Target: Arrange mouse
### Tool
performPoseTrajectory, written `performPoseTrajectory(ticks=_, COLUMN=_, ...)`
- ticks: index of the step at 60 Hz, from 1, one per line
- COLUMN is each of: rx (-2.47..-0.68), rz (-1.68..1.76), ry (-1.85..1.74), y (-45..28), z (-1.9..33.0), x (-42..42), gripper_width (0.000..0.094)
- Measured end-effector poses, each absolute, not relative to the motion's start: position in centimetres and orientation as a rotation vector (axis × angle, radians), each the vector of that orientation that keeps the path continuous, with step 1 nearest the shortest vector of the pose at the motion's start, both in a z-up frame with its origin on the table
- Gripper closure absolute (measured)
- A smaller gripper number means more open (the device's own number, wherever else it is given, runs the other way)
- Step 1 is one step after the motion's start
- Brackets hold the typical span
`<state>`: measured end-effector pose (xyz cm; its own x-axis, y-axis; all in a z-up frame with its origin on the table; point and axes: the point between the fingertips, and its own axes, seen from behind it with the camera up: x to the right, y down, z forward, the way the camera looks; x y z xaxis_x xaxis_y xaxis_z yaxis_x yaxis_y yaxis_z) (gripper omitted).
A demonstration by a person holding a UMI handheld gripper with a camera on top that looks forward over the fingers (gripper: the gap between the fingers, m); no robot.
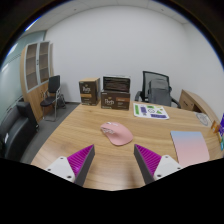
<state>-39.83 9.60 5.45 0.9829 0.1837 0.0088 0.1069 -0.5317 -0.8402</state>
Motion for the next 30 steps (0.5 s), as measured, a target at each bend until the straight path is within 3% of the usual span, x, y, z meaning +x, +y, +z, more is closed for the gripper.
performPoseTrajectory(ticks=15, rx=-2.156, rz=0.120, ry=-0.277, y=18.3, z=1.6, x=-39.5, gripper_width=0.0100)
performPoseTrajectory(ticks=30, rx=-2.148, rz=0.163, ry=-0.270, y=23.9, z=0.4, x=-39.0, gripper_width=0.0094)
